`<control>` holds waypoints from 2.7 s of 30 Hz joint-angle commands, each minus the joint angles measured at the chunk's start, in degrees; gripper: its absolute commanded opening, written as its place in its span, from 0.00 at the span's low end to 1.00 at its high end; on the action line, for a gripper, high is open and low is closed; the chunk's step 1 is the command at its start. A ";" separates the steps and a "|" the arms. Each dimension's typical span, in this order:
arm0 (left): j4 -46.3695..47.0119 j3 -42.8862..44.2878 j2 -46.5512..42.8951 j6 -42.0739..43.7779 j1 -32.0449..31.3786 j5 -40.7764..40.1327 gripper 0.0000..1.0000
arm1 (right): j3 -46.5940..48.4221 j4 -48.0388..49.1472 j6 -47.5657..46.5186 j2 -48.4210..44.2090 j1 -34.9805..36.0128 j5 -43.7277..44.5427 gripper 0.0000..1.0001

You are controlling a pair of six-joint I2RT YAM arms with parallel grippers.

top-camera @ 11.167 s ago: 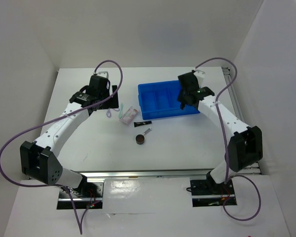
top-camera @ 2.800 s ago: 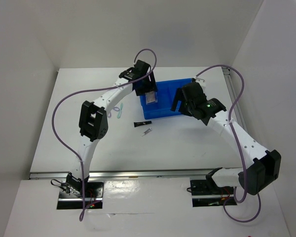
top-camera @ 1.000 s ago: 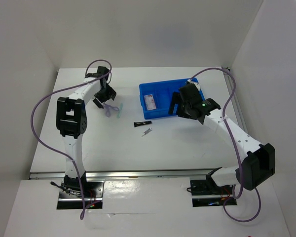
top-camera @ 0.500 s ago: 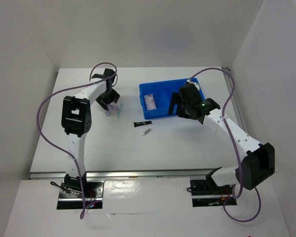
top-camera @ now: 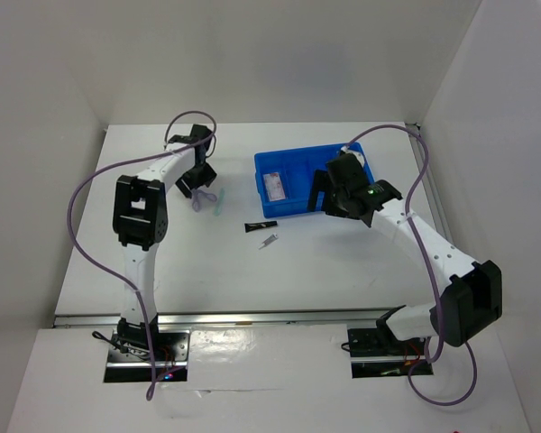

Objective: Organize the makeup

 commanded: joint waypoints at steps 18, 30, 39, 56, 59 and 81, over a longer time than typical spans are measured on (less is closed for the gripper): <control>9.31 -13.31 -9.28 22.39 -1.50 -5.38 0.75 | -0.43 1.76 -0.15 0.44 -0.30 -1.09 0.94; 11.25 -14.18 -4.61 26.00 -0.97 1.04 0.69 | -0.43 1.23 0.46 -0.09 -0.30 -1.09 0.94; 13.09 -16.47 -4.60 26.00 -0.44 3.50 0.42 | -0.43 1.23 0.46 -0.09 -0.30 -1.09 0.94; 9.31 -12.35 -19.01 32.59 -4.38 5.87 0.20 | -0.43 0.70 0.99 -0.09 -0.30 0.14 0.94; 8.70 -8.32 -19.63 32.60 -7.81 9.99 0.20 | 0.10 0.70 0.99 -0.09 -0.30 1.37 0.94; 12.82 25.98 5.15 39.36 -24.17 21.95 0.24 | -6.58 -4.83 15.32 -27.24 -0.30 18.07 0.94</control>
